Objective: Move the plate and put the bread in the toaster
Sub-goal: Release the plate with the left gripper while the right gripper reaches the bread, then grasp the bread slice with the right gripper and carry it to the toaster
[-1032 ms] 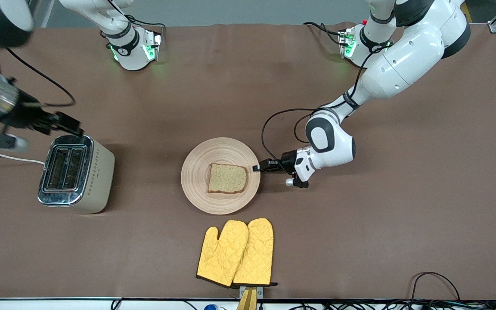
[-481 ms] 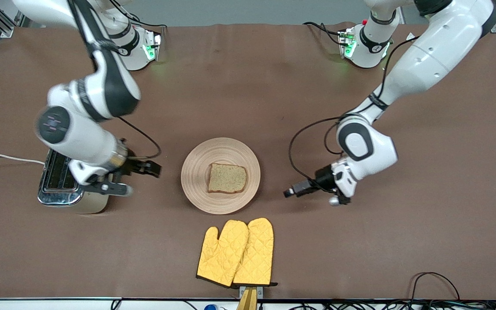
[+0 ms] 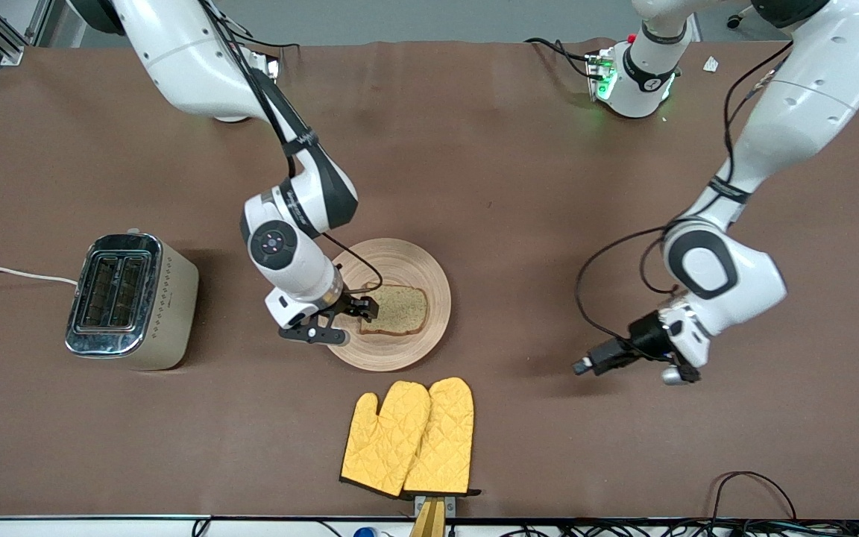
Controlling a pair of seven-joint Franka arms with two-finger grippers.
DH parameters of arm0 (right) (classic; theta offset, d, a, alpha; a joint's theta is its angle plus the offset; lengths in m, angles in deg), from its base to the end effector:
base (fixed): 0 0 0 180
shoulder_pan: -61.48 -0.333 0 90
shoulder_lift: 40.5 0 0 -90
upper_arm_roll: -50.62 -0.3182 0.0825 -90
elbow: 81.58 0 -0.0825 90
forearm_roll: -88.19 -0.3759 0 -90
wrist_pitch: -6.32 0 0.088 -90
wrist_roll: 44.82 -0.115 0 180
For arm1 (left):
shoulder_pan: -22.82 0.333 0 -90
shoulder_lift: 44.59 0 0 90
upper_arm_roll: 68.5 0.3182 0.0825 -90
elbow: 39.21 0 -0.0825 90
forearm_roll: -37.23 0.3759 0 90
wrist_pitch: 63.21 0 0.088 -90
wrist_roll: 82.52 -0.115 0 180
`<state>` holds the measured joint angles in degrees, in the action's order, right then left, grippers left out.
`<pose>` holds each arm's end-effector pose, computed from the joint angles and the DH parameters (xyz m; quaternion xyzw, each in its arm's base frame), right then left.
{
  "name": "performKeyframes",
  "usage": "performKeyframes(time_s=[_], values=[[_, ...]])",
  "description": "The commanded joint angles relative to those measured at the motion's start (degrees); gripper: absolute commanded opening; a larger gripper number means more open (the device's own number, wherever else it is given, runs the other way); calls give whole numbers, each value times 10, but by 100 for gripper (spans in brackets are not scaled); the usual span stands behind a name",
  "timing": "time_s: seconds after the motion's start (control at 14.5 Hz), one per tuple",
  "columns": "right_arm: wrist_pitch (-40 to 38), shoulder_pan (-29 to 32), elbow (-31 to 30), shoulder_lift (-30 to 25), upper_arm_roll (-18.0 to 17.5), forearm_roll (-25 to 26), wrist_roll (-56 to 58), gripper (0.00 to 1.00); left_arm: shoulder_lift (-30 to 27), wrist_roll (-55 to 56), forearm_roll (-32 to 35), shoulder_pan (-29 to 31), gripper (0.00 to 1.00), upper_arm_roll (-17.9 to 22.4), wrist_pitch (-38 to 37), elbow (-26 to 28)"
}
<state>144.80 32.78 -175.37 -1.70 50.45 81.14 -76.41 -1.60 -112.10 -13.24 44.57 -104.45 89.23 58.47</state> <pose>0.6087 0.3368 0.2303 -0.9954 0.0679 -0.0221 0.0638 0.6891 -0.0937 0.2422 0.8952 0.0939 0.1521 0.4082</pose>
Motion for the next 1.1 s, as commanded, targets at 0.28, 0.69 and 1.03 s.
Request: performKeyframes(time_s=[0.28, 0.69, 1.03], values=[[25, -15, 4, 33, 5, -14, -24, 48, -57, 194, 296, 69, 100, 16, -177, -95], [16, -20, 9, 28, 5, -13, -70, 0, -130, 398, 509, 52, 100, 2, -326, -161], [-128, -17, 40, -66, 56, 3, -64, 0, -213, 435, 561, 44, 100, 3, -448, -164]])
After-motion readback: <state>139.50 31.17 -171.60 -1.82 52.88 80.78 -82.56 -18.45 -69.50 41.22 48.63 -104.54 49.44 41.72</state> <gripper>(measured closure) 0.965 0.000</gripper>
